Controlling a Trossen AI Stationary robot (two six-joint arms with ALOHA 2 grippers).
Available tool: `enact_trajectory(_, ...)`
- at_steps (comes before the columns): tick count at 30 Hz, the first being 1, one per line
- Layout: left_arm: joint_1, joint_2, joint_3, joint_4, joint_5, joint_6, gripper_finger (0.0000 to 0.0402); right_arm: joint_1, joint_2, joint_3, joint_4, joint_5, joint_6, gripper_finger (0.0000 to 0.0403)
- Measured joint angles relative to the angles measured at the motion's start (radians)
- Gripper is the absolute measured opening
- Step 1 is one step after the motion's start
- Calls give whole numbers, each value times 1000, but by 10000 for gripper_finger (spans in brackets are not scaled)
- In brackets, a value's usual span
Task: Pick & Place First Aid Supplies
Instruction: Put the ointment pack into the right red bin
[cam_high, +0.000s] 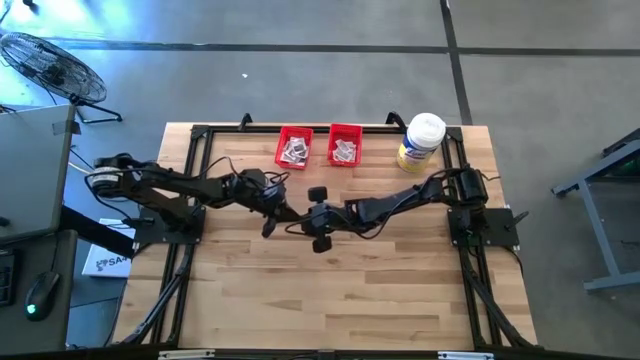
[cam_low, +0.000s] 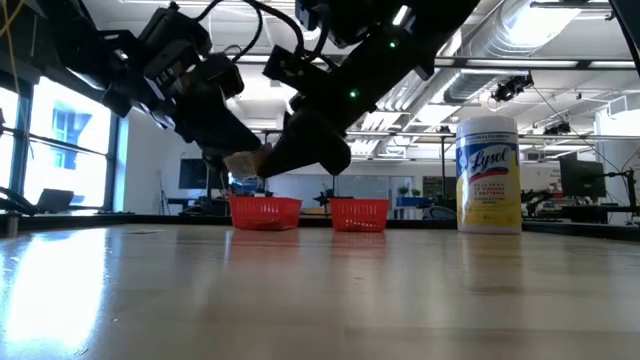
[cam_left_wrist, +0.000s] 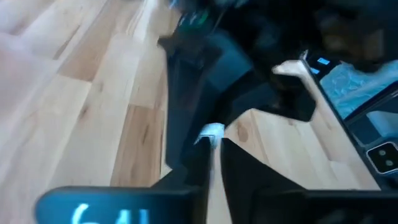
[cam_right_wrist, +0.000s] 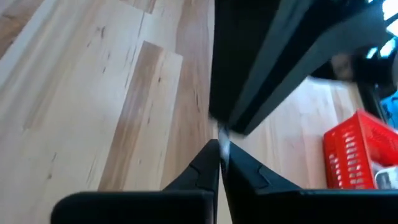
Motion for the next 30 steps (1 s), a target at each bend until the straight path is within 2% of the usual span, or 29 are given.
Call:
enact_trajectory(3, 0, -48, 10, -41, -17, 26, 64, -1, -10, 0, -59, -4, 37, 2)
enact_trajectory(6, 1, -145, 47, -223, -71, 88, 98, -15, -49, 16, -174, 12, 121, 4)
enact_trajectory(9, 0, -246, 86, -415, -179, 140, 122, -46, -113, 41, -295, 28, 193, 2)
enact_trajectory(15, 0, -411, 100, -692, -388, 124, 133, -173, -228, 59, -452, 69, 454, 1)
enact_trajectory(19, -1, -466, 98, -881, -527, 30, 133, -313, -246, 56, -518, 69, 615, 1)
enact_trajectory(22, -1, -469, 98, -966, -639, -34, 133, -408, -211, 55, -521, 11, 627, 1)
enact_trajectory(26, -1, -460, 98, -1003, -726, -84, 133, -508, -141, 54, -516, -137, 642, 1)
enact_trajectory(28, -1, -460, 98, -1011, -739, -100, 133, -534, -117, 54, -518, -143, 618, 2)
enact_trajectory(30, -1, -460, 98, -1018, -753, -123, 133, -543, -105, 54, -519, -93, 567, 2)
